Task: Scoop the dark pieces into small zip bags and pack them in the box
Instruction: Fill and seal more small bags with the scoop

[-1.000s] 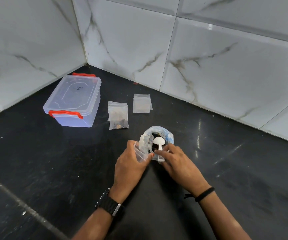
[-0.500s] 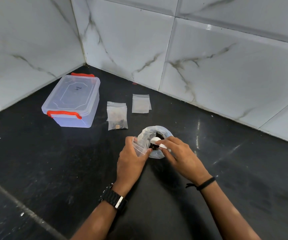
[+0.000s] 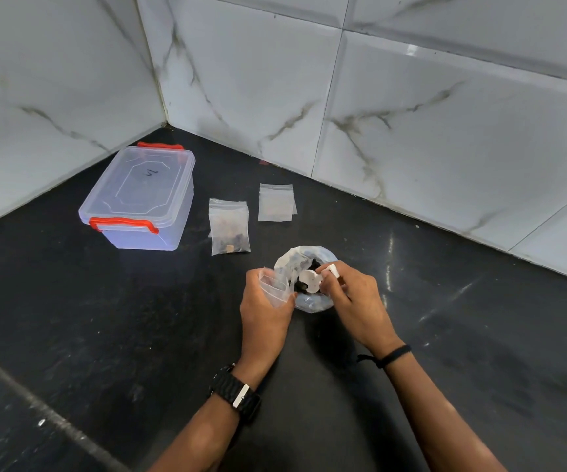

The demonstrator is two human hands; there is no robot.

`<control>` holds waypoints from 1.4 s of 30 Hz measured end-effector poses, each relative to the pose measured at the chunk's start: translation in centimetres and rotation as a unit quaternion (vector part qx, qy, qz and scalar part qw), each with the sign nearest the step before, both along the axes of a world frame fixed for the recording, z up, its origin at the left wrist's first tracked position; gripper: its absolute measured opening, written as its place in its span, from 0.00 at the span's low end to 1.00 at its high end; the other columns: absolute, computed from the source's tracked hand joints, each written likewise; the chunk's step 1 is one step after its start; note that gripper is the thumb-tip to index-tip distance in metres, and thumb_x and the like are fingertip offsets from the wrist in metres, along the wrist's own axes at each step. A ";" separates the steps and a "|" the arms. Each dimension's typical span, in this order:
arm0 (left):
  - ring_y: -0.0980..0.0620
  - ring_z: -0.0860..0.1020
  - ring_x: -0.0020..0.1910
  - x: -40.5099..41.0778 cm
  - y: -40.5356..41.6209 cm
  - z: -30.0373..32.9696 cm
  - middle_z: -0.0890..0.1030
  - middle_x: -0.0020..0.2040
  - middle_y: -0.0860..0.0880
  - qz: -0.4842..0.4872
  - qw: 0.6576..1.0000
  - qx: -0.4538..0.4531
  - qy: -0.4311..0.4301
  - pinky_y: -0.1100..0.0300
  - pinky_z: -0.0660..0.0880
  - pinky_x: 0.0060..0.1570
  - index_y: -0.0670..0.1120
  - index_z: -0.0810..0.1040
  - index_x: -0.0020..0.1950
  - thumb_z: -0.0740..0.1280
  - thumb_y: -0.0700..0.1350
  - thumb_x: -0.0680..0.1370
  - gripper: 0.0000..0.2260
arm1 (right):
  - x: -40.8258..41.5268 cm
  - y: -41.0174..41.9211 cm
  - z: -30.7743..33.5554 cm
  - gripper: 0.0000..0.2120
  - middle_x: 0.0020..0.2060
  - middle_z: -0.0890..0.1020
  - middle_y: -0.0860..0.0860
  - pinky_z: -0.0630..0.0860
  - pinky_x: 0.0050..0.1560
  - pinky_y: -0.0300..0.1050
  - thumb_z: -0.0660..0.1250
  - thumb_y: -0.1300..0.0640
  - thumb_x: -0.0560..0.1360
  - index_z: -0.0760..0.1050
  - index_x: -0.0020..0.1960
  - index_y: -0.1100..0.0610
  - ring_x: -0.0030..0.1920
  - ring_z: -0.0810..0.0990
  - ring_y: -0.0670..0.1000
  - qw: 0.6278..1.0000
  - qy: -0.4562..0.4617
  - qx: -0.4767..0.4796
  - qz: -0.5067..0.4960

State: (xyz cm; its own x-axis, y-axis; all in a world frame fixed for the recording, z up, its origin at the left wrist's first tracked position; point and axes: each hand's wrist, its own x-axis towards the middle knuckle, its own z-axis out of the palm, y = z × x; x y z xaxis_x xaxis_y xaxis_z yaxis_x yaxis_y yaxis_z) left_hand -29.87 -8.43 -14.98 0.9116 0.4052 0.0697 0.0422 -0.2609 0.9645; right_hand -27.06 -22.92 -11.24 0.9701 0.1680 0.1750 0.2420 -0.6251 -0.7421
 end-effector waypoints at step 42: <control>0.56 0.76 0.47 -0.4 1.0 1.7 0.76 0.48 0.54 -0.035 0.993 0.108 -0.045 0.55 0.77 0.47 0.51 0.73 0.54 0.73 0.57 0.69 0.19 | -3.5 0.5 5.4 0.10 0.50 0.83 0.45 0.78 0.46 0.37 0.64 0.57 0.78 0.78 0.58 0.52 0.46 0.82 0.43 0.984 -0.122 0.065 0.111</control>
State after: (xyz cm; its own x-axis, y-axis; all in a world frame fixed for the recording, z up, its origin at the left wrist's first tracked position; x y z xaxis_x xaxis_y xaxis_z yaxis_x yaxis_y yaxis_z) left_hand -30.26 -7.44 -13.31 0.9229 0.3087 0.2304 -0.0664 -0.4615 0.8846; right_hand -30.55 -22.38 -5.87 0.8385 0.3314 0.4325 0.5429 -0.4404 -0.7151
